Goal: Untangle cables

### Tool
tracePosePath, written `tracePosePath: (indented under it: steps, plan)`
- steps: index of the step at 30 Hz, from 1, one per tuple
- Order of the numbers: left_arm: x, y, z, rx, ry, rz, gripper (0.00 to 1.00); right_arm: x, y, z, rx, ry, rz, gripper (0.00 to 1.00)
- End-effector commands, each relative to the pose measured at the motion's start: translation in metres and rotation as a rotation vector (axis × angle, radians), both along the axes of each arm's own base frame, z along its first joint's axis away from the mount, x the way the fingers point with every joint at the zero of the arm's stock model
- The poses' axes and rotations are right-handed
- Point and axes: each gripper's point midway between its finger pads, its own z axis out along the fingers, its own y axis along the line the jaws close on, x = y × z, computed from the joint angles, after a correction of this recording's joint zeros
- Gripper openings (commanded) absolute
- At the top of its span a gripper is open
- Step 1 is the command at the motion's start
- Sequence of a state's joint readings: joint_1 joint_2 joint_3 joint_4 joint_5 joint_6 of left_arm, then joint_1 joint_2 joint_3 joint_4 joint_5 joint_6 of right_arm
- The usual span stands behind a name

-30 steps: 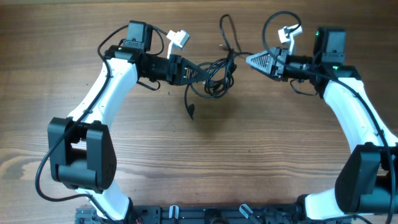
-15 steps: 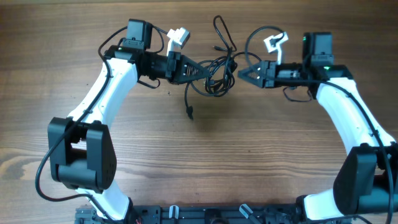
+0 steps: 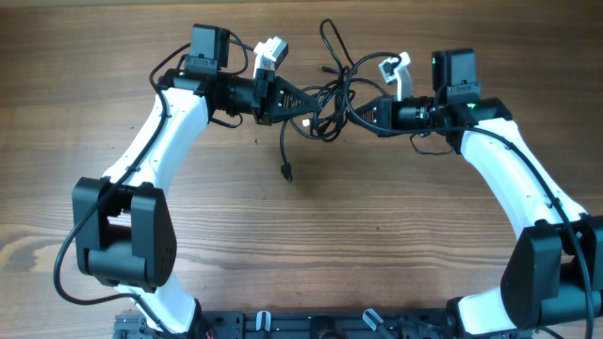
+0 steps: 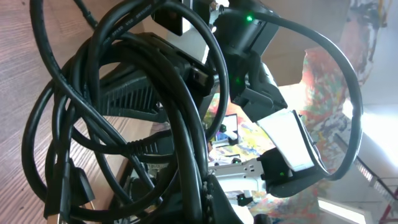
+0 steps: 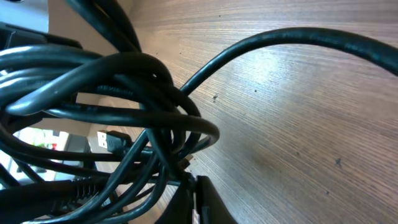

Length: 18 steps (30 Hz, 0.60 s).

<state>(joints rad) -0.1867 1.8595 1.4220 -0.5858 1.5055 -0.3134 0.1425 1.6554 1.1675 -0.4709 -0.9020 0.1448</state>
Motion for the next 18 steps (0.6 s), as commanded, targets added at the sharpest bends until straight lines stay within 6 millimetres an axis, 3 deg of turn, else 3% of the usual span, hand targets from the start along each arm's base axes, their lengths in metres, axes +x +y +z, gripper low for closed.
tracePosePath:
  steps: [1, 3, 6, 12, 18]
  plan:
    - [0.009, 0.001, -0.008, 0.077, 0.178, 0.055, 0.04, -0.002, -0.001, 0.006, -0.004, 0.005, -0.013, 0.17]
    - [0.023, 0.002, -0.020, 0.176, 0.399, 0.159, 0.04, -0.008, 0.003, 0.009, 0.029, 0.020, 0.013, 0.29]
    - [0.042, 0.000, -0.014, 0.176, 0.503, 0.228, 0.04, -0.012, 0.006, 0.014, 0.061, 0.032, 0.032, 0.36]
    - [0.069, -0.007, 0.027, 0.067, 0.431, 0.262, 0.04, -0.010, -0.003, 0.000, 0.004, 0.133, -0.062, 0.37]
    - [0.065, -0.017, 0.032, 0.059, 0.405, 0.238, 0.04, 0.016, 0.000, 0.019, 0.081, 0.107, -0.151, 0.37]
